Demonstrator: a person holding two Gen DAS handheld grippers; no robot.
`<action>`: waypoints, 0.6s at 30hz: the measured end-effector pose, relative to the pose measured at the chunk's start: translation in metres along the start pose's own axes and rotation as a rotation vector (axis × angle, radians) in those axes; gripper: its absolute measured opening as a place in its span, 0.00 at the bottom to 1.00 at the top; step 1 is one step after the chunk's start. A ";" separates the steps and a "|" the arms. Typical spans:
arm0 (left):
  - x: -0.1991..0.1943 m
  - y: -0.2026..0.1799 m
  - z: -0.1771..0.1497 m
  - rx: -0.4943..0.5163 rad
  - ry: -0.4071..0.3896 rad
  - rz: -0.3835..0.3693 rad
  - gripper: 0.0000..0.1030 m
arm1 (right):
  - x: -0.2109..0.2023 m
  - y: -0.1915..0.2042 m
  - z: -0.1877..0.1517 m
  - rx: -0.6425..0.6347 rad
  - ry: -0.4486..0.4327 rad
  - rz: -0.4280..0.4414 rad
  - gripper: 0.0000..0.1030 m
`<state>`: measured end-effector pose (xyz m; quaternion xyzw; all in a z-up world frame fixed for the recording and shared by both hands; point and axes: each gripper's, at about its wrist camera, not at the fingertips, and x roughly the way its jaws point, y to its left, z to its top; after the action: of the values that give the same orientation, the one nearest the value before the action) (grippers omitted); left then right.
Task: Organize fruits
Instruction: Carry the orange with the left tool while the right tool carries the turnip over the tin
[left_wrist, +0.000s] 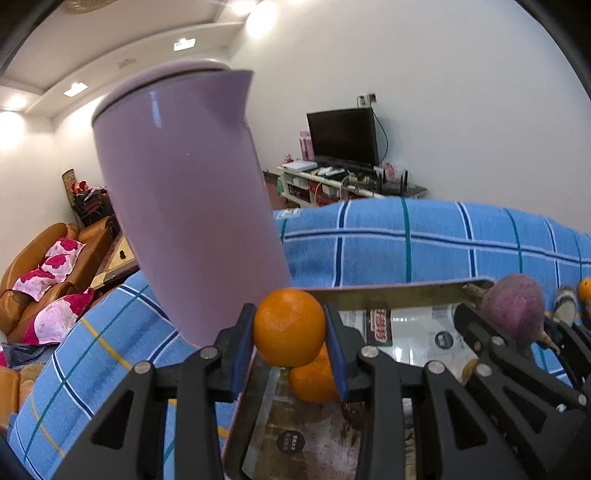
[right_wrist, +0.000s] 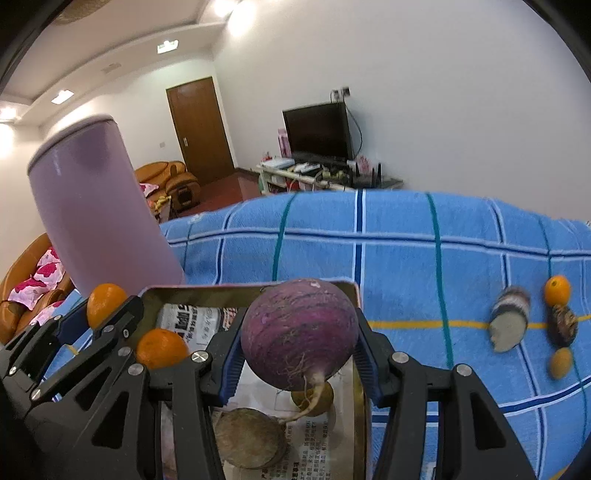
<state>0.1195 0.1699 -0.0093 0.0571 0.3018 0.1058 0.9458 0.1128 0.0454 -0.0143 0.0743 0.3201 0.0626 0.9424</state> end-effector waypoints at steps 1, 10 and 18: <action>0.000 0.001 0.000 0.000 0.004 -0.001 0.37 | 0.004 -0.002 0.000 0.004 0.014 0.009 0.53; 0.016 -0.001 -0.005 -0.010 0.078 -0.034 0.37 | 0.003 -0.009 0.002 0.009 0.011 0.081 0.53; 0.013 -0.008 -0.008 0.026 0.057 -0.015 0.37 | -0.002 0.005 0.002 -0.041 -0.015 0.179 0.55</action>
<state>0.1261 0.1657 -0.0241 0.0643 0.3302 0.0963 0.9368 0.1120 0.0495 -0.0109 0.0838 0.3040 0.1525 0.9367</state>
